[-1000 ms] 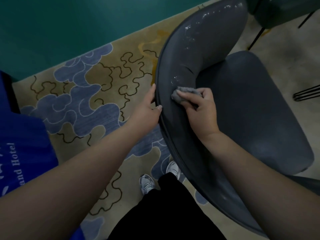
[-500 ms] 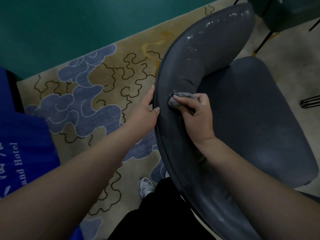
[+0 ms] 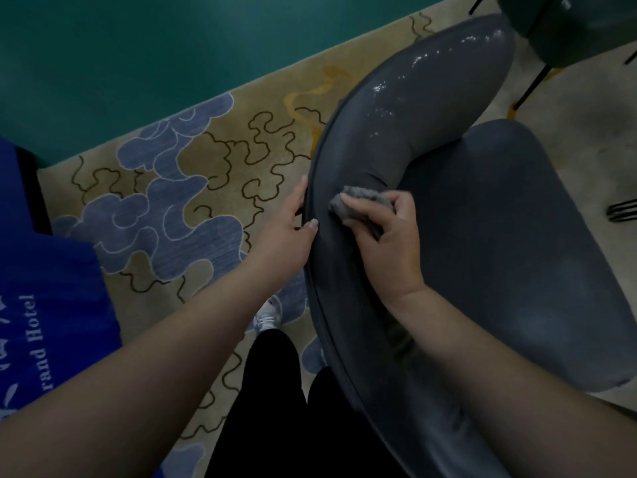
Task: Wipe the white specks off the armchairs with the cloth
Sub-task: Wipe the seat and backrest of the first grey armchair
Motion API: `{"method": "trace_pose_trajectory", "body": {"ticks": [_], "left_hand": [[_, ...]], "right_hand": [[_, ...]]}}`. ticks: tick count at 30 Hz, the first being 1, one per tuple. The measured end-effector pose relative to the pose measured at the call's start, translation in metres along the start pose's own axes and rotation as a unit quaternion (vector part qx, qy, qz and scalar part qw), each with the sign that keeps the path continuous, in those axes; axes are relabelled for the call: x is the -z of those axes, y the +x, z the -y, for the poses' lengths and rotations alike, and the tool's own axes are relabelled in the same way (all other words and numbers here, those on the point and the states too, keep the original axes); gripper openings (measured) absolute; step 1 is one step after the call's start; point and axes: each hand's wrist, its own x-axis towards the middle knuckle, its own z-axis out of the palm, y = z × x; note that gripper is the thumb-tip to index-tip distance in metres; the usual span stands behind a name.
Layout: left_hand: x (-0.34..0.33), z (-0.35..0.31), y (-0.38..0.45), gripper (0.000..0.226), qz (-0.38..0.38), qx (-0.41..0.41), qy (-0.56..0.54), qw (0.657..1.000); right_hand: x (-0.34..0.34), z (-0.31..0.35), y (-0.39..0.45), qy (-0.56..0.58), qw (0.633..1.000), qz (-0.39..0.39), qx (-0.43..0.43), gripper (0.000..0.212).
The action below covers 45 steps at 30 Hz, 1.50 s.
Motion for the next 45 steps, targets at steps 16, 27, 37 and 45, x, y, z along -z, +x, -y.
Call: {"method": "trace_pose_trajectory", "body": {"ticks": [16,27,37,45], "left_hand": [[0.026,-0.027,0.075,0.066,0.116,-0.013,0.016,0.993],[0.04,-0.042,0.111,0.077,0.205,-0.042,0.073,0.975],[0.04,-0.052,0.137,0.081,0.241,-0.047,0.084,0.966],[0.033,-0.074,0.161,0.076,0.241,-0.047,0.096,0.965]], "right_hand": [[-0.017,0.013,0.009,-0.037,0.996,-0.072,-0.046,0.034],[-0.034,0.013,0.061,-0.053,0.979,-0.158,-0.118,0.032],[-0.032,0.003,0.111,-0.059,0.968,-0.198,-0.14,0.027],[-0.025,0.0,0.115,-0.052,0.974,-0.173,-0.139,0.028]]}}
